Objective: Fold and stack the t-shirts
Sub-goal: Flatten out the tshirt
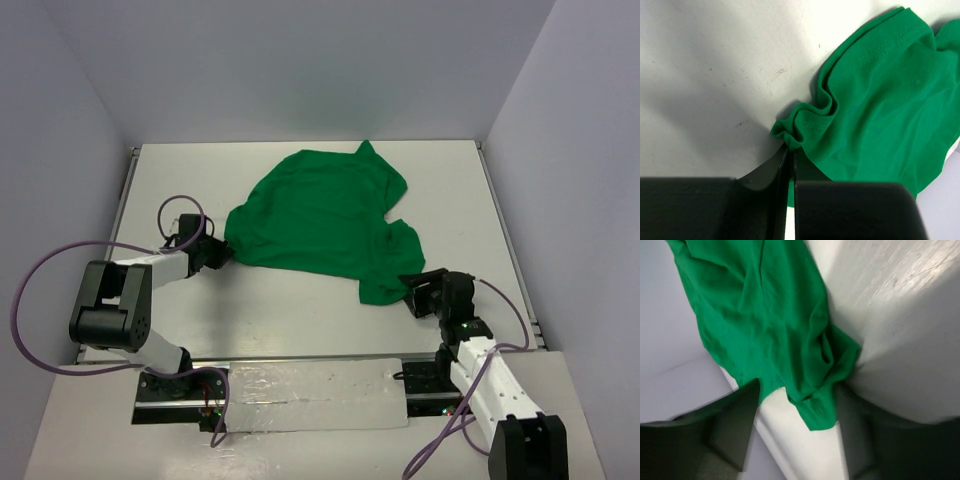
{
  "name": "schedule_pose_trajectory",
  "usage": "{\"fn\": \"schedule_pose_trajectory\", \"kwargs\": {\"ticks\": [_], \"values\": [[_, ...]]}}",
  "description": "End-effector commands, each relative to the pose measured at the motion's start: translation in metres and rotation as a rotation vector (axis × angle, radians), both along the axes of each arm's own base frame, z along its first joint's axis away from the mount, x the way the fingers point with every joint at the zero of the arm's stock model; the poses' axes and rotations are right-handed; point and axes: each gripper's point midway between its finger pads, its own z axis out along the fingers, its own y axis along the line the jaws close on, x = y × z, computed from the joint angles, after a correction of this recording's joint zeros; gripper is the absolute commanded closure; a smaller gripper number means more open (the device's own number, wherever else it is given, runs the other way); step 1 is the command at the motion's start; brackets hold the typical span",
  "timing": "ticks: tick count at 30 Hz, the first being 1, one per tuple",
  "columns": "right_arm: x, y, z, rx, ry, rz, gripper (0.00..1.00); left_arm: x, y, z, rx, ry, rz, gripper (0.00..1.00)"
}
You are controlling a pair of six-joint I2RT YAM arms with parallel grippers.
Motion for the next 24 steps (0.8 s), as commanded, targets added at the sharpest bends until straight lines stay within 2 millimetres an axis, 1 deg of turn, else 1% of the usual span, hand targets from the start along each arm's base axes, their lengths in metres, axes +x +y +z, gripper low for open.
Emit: {"fn": "schedule_pose_trajectory", "kwargs": {"ticks": [1,2,3,4,8,10,11,12,14,17,19,20,21,22,23,24], "values": [[-0.008,-0.009,-0.033,-0.034,0.014,-0.049,0.41,0.011,-0.002,0.015,-0.007,-0.051,-0.003,0.9],[-0.006,-0.009,-0.032,-0.04,0.004,-0.05,0.44,0.011,-0.002,0.014,-0.008,-0.05,-0.002,0.9],[-0.005,-0.011,-0.032,-0.052,0.005,-0.052,0.49,0.011,-0.002,0.013,-0.008,-0.048,-0.001,0.9],[-0.003,-0.01,-0.03,-0.051,-0.003,-0.051,0.5,0.011,-0.002,0.014,-0.009,-0.049,-0.001,0.9],[-0.001,-0.009,-0.027,-0.069,-0.004,-0.03,0.79,0.009,-0.002,0.016,-0.011,-0.052,-0.001,0.9],[0.001,-0.01,-0.023,-0.084,-0.018,-0.025,0.88,0.007,-0.002,0.018,-0.011,-0.055,-0.003,0.9],[0.008,-0.011,-0.012,-0.105,-0.054,-0.02,0.9,0.007,-0.003,0.021,-0.011,-0.063,-0.007,0.9],[0.013,-0.013,-0.001,-0.123,-0.079,-0.021,0.91,0.007,-0.004,0.026,-0.009,-0.075,-0.012,0.9],[0.019,-0.016,0.014,-0.156,-0.117,-0.016,0.91,0.01,-0.005,0.035,-0.001,-0.097,-0.023,0.9],[0.035,-0.025,0.07,-0.246,-0.233,-0.028,0.91,0.025,-0.004,0.077,0.047,-0.192,-0.054,0.9],[0.047,-0.028,0.123,-0.3,-0.34,-0.022,0.91,0.039,-0.008,0.124,0.073,-0.292,-0.098,0.9],[0.054,-0.031,0.165,-0.326,-0.42,-0.037,0.91,0.043,-0.009,0.151,0.083,-0.35,-0.113,0.9],[0.058,-0.034,0.196,-0.365,-0.478,-0.04,0.91,0.049,-0.01,0.187,0.104,-0.421,-0.135,0.9],[0.06,-0.036,0.221,-0.4,-0.523,-0.039,0.91,0.052,-0.011,0.223,0.123,-0.494,-0.151,0.9],[0.06,-0.038,0.25,-0.428,-0.573,-0.047,0.91,0.051,-0.011,0.256,0.138,-0.565,-0.159,0.9],[0.057,-0.04,0.297,-0.471,-0.669,-0.055,0.91,0.049,-0.012,0.282,0.147,-0.619,-0.174,0.9]]}}
